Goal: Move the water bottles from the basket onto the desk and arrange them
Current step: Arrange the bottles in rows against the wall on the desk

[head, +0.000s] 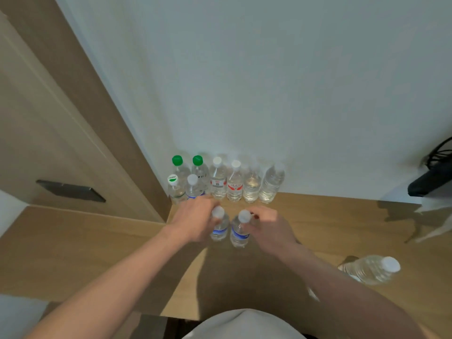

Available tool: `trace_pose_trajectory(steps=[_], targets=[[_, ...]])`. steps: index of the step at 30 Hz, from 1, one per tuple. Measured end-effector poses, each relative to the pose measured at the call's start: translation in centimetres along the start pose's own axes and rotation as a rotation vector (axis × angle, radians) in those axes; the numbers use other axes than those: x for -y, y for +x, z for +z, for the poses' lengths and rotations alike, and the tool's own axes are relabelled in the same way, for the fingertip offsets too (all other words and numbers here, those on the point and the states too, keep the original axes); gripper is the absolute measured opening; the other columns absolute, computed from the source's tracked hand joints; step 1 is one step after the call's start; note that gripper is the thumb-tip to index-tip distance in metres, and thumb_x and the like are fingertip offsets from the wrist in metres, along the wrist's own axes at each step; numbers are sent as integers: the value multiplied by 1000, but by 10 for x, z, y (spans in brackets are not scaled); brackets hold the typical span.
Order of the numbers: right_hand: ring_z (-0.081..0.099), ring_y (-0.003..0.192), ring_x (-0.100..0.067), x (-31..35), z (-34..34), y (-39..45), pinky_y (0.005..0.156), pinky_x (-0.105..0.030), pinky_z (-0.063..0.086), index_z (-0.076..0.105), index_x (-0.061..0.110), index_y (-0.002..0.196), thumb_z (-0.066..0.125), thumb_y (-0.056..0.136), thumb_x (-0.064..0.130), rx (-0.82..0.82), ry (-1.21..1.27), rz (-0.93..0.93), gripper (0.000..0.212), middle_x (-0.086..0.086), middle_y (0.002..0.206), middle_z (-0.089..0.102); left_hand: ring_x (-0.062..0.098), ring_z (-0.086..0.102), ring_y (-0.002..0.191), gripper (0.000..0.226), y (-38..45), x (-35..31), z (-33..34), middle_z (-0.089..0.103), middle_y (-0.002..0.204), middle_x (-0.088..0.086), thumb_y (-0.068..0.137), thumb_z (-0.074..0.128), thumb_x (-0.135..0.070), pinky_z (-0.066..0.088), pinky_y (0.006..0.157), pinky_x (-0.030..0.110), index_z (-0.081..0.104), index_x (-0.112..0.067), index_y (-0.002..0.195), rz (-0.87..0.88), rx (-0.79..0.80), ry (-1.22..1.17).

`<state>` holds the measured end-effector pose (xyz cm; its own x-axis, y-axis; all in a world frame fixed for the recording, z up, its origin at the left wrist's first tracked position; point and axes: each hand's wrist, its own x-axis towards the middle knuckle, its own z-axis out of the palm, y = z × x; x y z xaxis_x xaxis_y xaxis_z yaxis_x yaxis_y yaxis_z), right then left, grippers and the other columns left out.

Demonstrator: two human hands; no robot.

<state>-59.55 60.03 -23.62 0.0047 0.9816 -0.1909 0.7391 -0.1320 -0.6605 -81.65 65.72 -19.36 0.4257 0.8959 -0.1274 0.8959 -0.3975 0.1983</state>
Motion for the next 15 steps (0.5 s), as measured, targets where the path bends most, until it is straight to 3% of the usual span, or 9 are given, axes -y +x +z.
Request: trace_pose_trajectory(steps=[5,10,15], targets=[[64,104,-13,15,-6,44,90,-38,54,69,35,118,66,97,40,-39,92,53,22,14,115,69,24,67,95,17,45,15,-15,67,105,-5,92,69,-40,45,70,34,64,-27,102,3,-14,61],[63,101,-17,21,0,77,82,-33,46,70,29,119,68,99,35,-76,69,76,20,10,111,67,24,66,92,22,77,21,-18,69,108,-2,93,67,-39,53,73,37,69,-27,112,-32,25,147],[63,95,-22,25,9,100,80,-37,50,69,23,109,63,102,35,-80,69,58,16,3,106,67,23,53,74,10,96,27,-20,64,93,0,92,64,-29,37,61,35,65,-20,96,-50,76,179]])
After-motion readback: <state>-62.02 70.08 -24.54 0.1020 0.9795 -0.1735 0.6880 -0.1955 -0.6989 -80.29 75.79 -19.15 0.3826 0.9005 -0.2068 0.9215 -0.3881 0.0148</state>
